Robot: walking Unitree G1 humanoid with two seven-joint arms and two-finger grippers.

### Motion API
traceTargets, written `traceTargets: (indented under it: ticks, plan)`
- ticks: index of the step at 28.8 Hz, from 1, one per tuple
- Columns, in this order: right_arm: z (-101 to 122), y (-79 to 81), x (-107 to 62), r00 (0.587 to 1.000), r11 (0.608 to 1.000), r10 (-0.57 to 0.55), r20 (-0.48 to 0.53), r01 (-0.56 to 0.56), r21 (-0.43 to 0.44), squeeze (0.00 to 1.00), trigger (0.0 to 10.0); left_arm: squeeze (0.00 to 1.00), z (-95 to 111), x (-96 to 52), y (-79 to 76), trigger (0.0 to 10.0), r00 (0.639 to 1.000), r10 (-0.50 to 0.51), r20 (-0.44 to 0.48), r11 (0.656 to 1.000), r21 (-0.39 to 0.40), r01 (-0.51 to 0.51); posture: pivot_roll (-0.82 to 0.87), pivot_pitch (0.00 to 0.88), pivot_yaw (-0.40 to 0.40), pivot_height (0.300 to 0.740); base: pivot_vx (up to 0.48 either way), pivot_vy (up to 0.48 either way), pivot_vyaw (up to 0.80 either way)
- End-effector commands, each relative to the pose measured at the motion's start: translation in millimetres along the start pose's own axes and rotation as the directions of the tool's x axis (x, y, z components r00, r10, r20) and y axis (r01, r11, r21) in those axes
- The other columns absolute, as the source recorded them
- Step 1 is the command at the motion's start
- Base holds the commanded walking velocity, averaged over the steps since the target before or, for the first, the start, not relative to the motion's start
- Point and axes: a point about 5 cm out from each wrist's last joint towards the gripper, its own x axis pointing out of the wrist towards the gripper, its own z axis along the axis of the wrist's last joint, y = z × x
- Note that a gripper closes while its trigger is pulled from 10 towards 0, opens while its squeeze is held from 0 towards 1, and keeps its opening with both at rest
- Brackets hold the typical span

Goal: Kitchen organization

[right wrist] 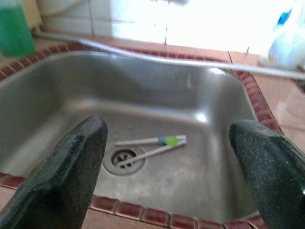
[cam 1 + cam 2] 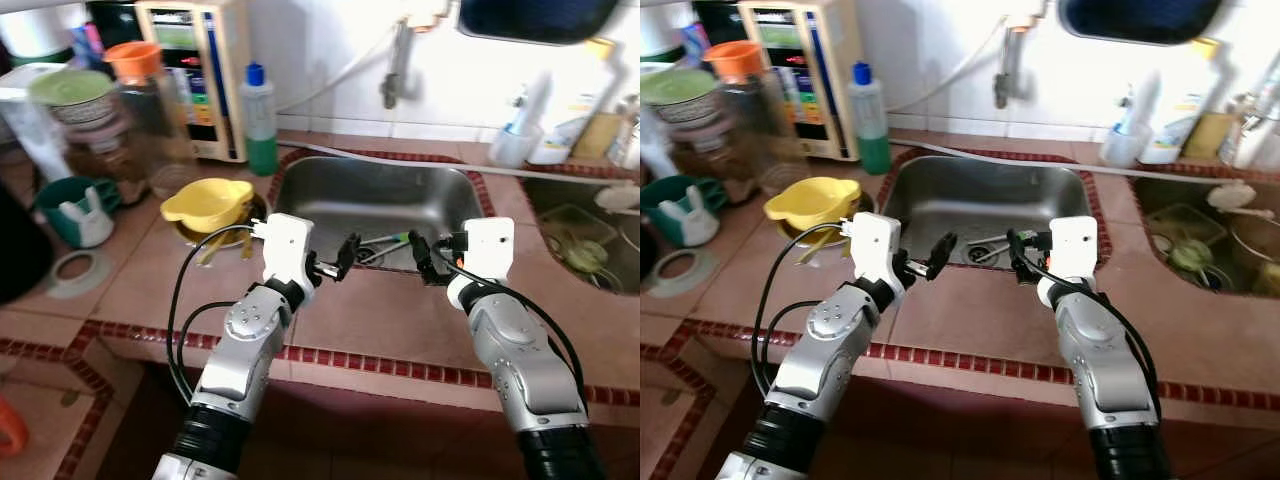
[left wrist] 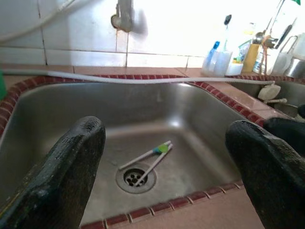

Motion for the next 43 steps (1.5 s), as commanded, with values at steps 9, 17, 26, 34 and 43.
traceTargets:
  ticks: [9, 17, 26, 34, 43]
  plan:
    - [11.1, 2.1, -1.8, 1.0, 1.0, 0.012, 0.011, -0.012, -0.01, 0.0, 10.0, 0.0, 1.3, -0.4, 8.2, 10.0, 0.999, 0.033, 0.006, 0.999, 0.028, -0.033, -0.01, 0.0, 0.012, 0.74, 0.0, 0.0, 0.0]
    - [9.6, 3.4, -3.4, 1.0, 1.0, 0.015, -0.006, -0.015, -0.023, 0.0, 10.0, 0.0, 3.6, 0.6, 8.0, 10.0, 0.999, 0.027, 0.017, 0.999, 0.035, -0.028, -0.02, 0.0, 0.017, 0.74, 0.0, 0.0, 0.0]
    - [8.2, 5.5, -3.6, 1.0, 0.999, 0.014, -0.019, -0.014, -0.03, 0.0, 10.0, 0.0, 2.4, 0.1, 6.8, 10.0, 1.0, 0.022, 0.013, 0.999, 0.035, -0.022, -0.02, 0.0, 0.017, 0.74, 0.0, 0.0, 0.31]
    - [6.4, 4.2, -3.9, 1.0, 1.0, 0.008, -0.029, -0.008, -0.018, 0.0, 10.0, 0.0, 2.4, -0.1, 6.7, 10.0, 1.0, 0.02, 0.014, 0.999, 0.038, -0.021, -0.02, 0.0, 0.019, 0.74, 0.0, 0.0, 0.0]
    - [4.9, 4.4, -3.9, 0.999, 1.0, 0.005, -0.036, -0.006, -0.015, 0.0, 10.0, 0.0, 1.7, 0.0, 6.1, 10.0, 1.0, 0.012, 0.005, 1.0, 0.025, -0.012, -0.02, 0.0, 0.019, 0.74, 0.0, -0.181, 0.0]
